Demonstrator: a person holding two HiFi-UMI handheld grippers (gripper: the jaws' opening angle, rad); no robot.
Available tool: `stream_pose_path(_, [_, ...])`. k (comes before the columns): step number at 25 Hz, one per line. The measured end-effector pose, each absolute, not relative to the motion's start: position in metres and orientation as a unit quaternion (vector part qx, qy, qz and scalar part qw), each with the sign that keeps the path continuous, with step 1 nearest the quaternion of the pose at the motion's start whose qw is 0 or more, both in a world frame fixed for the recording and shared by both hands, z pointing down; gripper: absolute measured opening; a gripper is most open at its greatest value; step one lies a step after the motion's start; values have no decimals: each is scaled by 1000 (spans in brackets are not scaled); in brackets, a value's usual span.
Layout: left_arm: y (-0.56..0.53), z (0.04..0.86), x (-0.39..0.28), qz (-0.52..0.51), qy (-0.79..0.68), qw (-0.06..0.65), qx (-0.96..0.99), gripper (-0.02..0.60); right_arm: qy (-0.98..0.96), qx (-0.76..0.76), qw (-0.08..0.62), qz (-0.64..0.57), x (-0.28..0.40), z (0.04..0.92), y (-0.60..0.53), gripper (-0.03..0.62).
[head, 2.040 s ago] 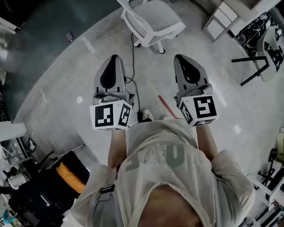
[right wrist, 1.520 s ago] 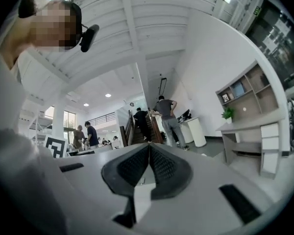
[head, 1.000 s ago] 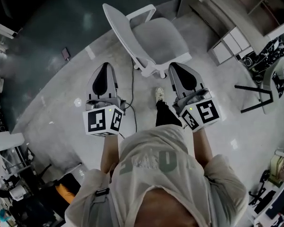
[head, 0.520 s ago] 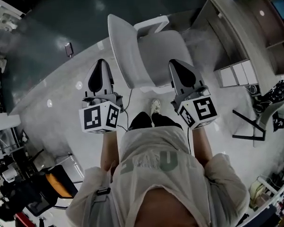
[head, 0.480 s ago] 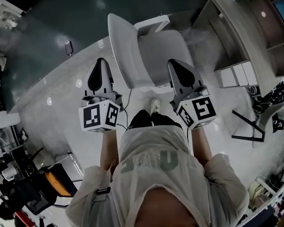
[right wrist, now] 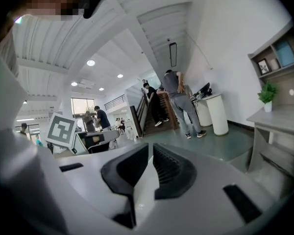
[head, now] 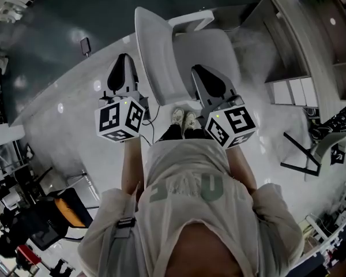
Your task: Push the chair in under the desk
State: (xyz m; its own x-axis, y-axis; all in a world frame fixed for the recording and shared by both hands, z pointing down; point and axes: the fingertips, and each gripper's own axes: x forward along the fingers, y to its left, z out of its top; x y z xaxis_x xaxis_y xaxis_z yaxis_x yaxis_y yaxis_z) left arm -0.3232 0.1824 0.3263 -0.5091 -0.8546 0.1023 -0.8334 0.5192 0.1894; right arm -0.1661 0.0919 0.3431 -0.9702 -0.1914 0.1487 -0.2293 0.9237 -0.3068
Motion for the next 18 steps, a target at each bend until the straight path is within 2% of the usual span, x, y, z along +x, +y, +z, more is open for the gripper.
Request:
stream_pose_path(2, [179,335,-330,-63,-861,108,494,49,-977,93,68,179,-179,351,98,27])
stream_pose_path(3, [176,341,-334,-67,-855,120,500,121,-976,84,75,186,-188,356,103,93])
stream_pose_path(4, [174,348,-339,-71,-848,135,507,149,-975,73,85,192,-197,362,110,174])
stream_pose_path(6, [169,367,-352,-76,-838,167,514,183,-974,57,113,190,-216,381,129,234])
stream_pose_path(12, [152,436,-377,-82,-806,259,526,227,-958,19,236,159,-255,464,189,253])
stream_pose_path(18, [140,487,-393,-60,-770,325,546,227,-935,37,299,187,-274,519,195,253])
